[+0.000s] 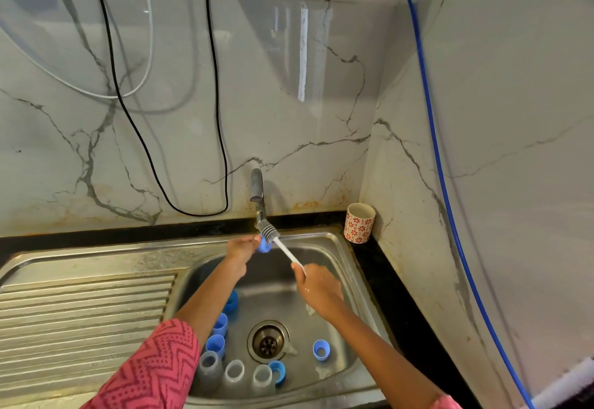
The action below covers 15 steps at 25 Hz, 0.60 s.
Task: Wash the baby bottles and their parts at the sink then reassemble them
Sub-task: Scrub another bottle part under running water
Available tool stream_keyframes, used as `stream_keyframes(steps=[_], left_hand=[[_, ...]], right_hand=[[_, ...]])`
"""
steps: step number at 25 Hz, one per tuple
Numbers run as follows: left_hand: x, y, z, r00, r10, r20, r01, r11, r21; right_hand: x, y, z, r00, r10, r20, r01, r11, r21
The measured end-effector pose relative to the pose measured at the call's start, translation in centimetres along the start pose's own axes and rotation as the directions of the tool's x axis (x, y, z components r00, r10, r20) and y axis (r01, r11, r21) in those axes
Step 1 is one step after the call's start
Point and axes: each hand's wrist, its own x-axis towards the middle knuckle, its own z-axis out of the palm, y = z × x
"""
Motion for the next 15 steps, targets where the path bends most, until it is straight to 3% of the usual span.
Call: stream_keyframes(steps=[2, 4, 8, 11, 13, 15], left_hand=[[0.1, -0.4, -0.7, 0.994, 0.107, 0.004, -0.107, 0.992, 0.064], [0.0, -1.4, -1.5, 0.992, 0.128, -0.006, -0.127, 0.988, 0.083], [-0.7, -4.6, -2.2, 0.998, 0.052, -0.034, -0.053, 0.997, -0.052], [-1.4, -4.4, -1.8, 0.994, -0.069, 0.08, 0.089, 0.956, -0.281], [-1.6, -4.1, -1.6, 0.992, -0.078, 0.097, 0.1, 0.963, -0.251], [-1.6, -4.6, -1.8, 0.997, -0.073, -0.005, 0.07, 0.973, -0.219]], right_hand=[[0.2, 0.6, 0.3, 0.997, 0.033, 0.074, -0.04, 0.995, 0.086], [0.3, 0.8, 0.3, 0.985, 0.055, 0.166, -0.079, 0.987, 0.139], [0.4, 1.2, 0.6, 0.949, 0.118, 0.292, -0.158, 0.98, 0.118], [0.6, 2.2, 2.1, 0.922, 0.178, 0.343, -0.208, 0.977, 0.054], [0.5, 2.4, 2.7, 0.916, 0.188, 0.354, -0.255, 0.955, 0.151], [0.5, 1.8, 2.7, 0.928, 0.153, 0.34, -0.228, 0.954, 0.193]])
